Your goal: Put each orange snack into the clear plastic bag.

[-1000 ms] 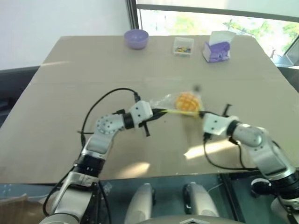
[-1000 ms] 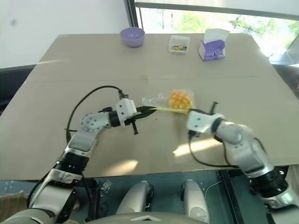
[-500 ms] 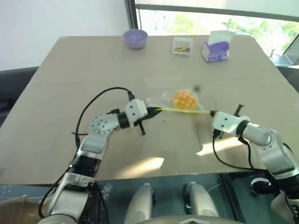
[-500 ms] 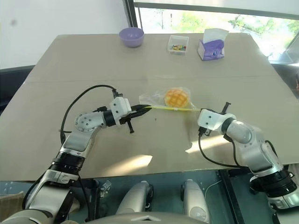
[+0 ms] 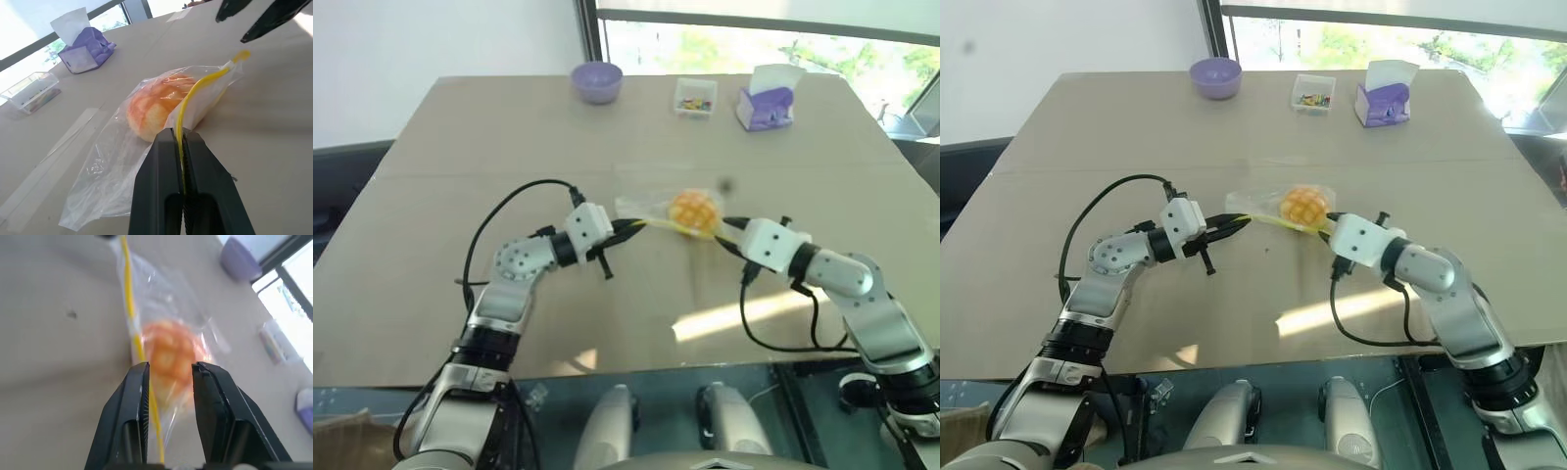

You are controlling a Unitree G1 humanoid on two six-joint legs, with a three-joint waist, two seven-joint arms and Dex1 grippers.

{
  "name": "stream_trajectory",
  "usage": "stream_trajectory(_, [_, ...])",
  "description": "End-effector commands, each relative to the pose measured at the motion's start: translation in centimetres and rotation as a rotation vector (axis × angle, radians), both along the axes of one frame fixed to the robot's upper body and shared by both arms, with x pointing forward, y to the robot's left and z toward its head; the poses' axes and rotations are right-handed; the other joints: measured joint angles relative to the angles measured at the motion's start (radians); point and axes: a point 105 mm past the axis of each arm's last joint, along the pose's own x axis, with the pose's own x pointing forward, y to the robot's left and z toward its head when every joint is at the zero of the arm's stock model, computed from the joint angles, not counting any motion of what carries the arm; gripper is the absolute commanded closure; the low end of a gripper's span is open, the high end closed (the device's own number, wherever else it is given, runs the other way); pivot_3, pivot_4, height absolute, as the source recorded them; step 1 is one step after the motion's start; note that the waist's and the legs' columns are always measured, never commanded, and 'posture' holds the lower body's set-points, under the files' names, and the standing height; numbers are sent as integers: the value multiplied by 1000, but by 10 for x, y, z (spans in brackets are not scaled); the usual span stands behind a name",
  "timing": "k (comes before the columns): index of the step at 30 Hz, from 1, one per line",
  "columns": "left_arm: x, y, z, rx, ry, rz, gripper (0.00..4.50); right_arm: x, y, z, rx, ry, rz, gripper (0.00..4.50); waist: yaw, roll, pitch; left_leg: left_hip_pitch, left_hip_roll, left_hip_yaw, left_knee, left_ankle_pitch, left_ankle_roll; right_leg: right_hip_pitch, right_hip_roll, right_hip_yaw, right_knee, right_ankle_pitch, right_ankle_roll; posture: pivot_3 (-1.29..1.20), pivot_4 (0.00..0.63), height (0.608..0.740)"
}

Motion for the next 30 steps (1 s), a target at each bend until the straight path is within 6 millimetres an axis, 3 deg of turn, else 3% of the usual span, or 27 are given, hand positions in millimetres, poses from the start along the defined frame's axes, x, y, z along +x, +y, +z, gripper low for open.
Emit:
stream_trajectory(1, [-3, -4, 14, -20, -45, -22, 4500, 4, 14, 1, -42, -46, 27, 3042, 0, 0, 0, 0, 0, 0, 0, 0, 0, 0, 0, 0, 0, 0, 0, 0, 150, 740])
stream_trajectory(6, [-3, -5, 15, -18, -44, -22, 4500, 2, 24, -2, -61, -41, 61, 3042, 2, 0, 0, -1, 0, 0, 0, 0, 0, 0, -1, 0, -1, 0, 0, 0, 150, 740])
stream_trajectory(18, [-4, -5, 17, -19, -42, -21, 4500, 5, 18, -6, -94, -50, 34, 3042, 1, 0, 0, 0, 0, 0, 0, 0, 0, 0, 0, 0, 0, 0, 0, 0, 150, 740])
stream_trajectory(21, [-4, -6, 17, -19, -42, -21, 4500, 6, 17, -7, -97, -50, 29, 4365, 1, 0, 0, 0, 0, 0, 0, 0, 0, 0, 0, 0, 0, 0, 0, 0, 150, 740])
stream_trajectory(30, [-4, -5, 17, -19, -42, -18, 4500, 7, 16, -10, -105, -48, 22, 4445, 1, 0, 0, 0, 0, 0, 0, 0, 0, 0, 0, 0, 0, 0, 0, 0, 150, 740])
